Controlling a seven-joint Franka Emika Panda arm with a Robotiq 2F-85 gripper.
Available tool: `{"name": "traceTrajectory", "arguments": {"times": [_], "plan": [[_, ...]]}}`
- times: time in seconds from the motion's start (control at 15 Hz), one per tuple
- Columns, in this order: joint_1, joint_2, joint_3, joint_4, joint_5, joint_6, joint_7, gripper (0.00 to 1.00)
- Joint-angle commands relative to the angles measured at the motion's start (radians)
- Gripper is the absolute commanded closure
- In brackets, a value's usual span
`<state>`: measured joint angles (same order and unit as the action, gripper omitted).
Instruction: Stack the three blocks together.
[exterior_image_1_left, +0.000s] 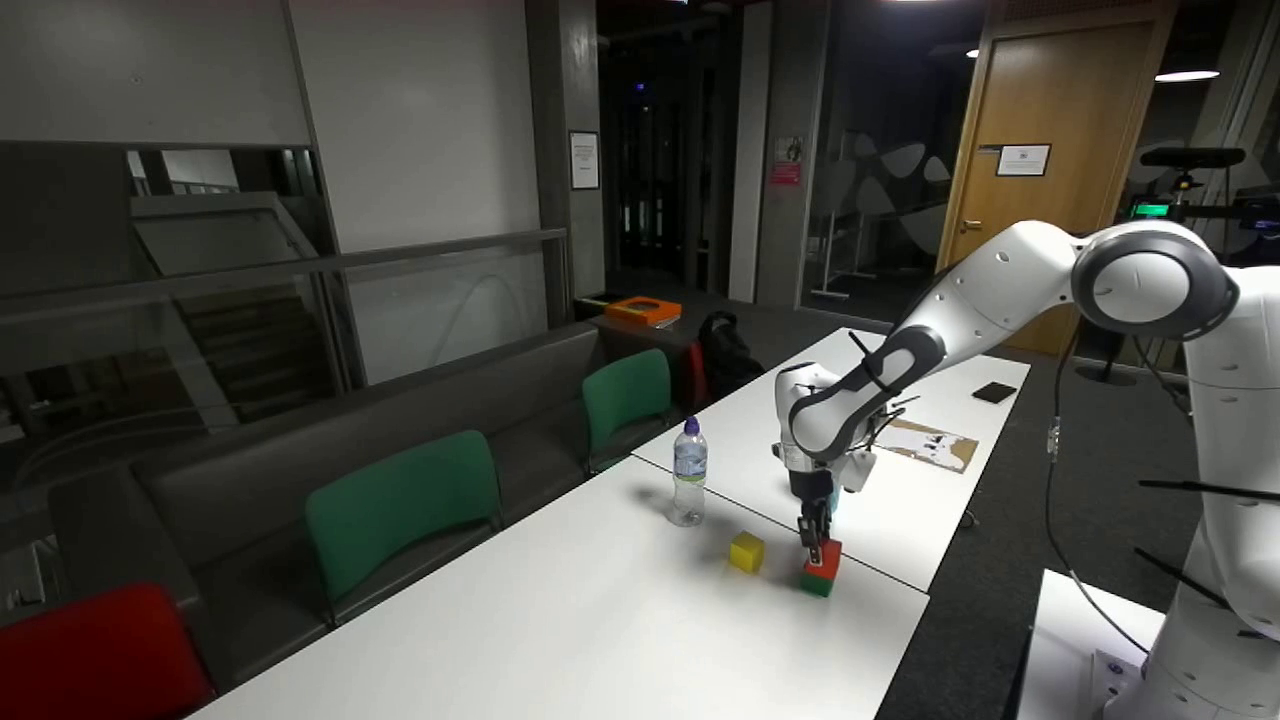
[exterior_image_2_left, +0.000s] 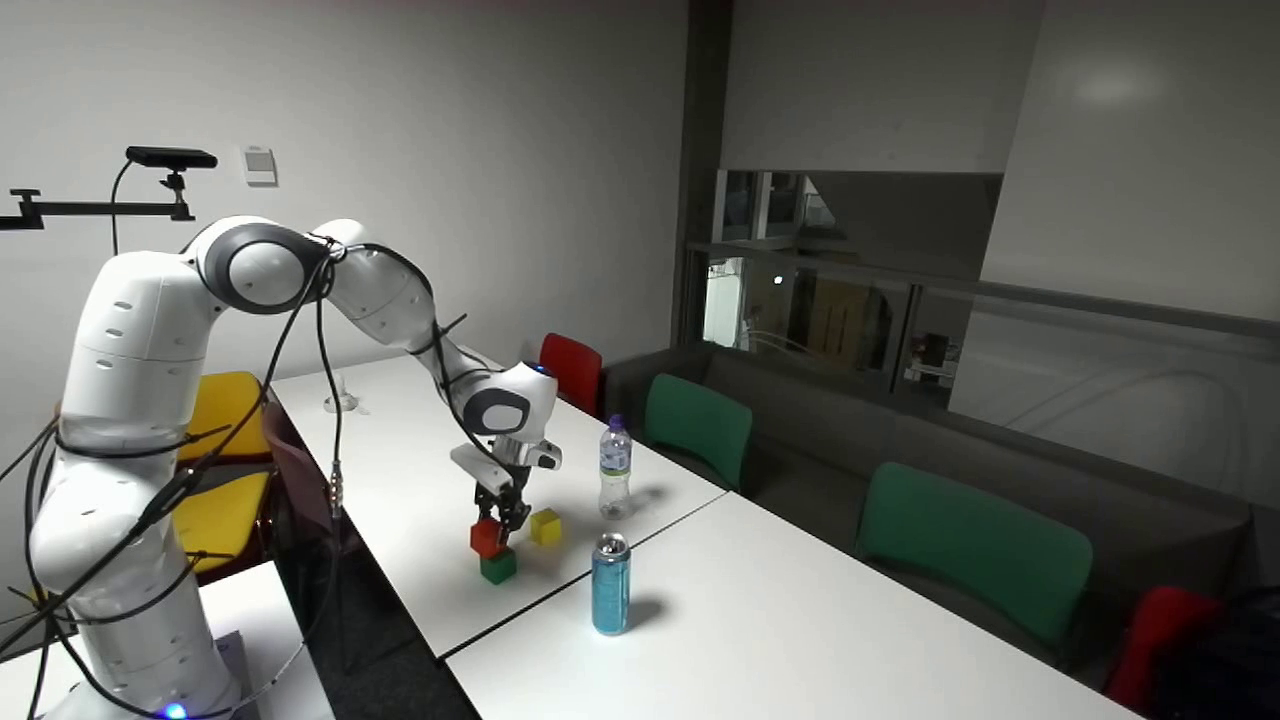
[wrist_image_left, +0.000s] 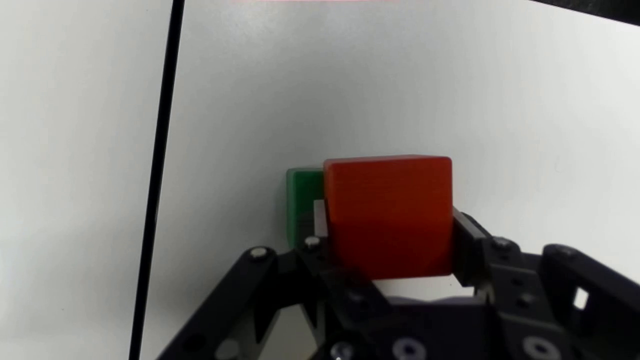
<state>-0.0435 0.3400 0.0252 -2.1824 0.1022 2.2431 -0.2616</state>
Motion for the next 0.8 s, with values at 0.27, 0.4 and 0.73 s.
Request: {"name": "traceTrajectory", "arguments": {"times": [0.27, 0.4, 0.73], "plan": [[-0.018, 0.002, 0.008, -0.004, 0.013, 0.006, -0.026, 0.37], [-0.018, 0.003, 0.009, -0.004, 0.014, 0.006, -0.026, 0.13], [-0.018, 0.008, 0.010, -0.002, 0.014, 0.006, -0.027, 0.00]]}}
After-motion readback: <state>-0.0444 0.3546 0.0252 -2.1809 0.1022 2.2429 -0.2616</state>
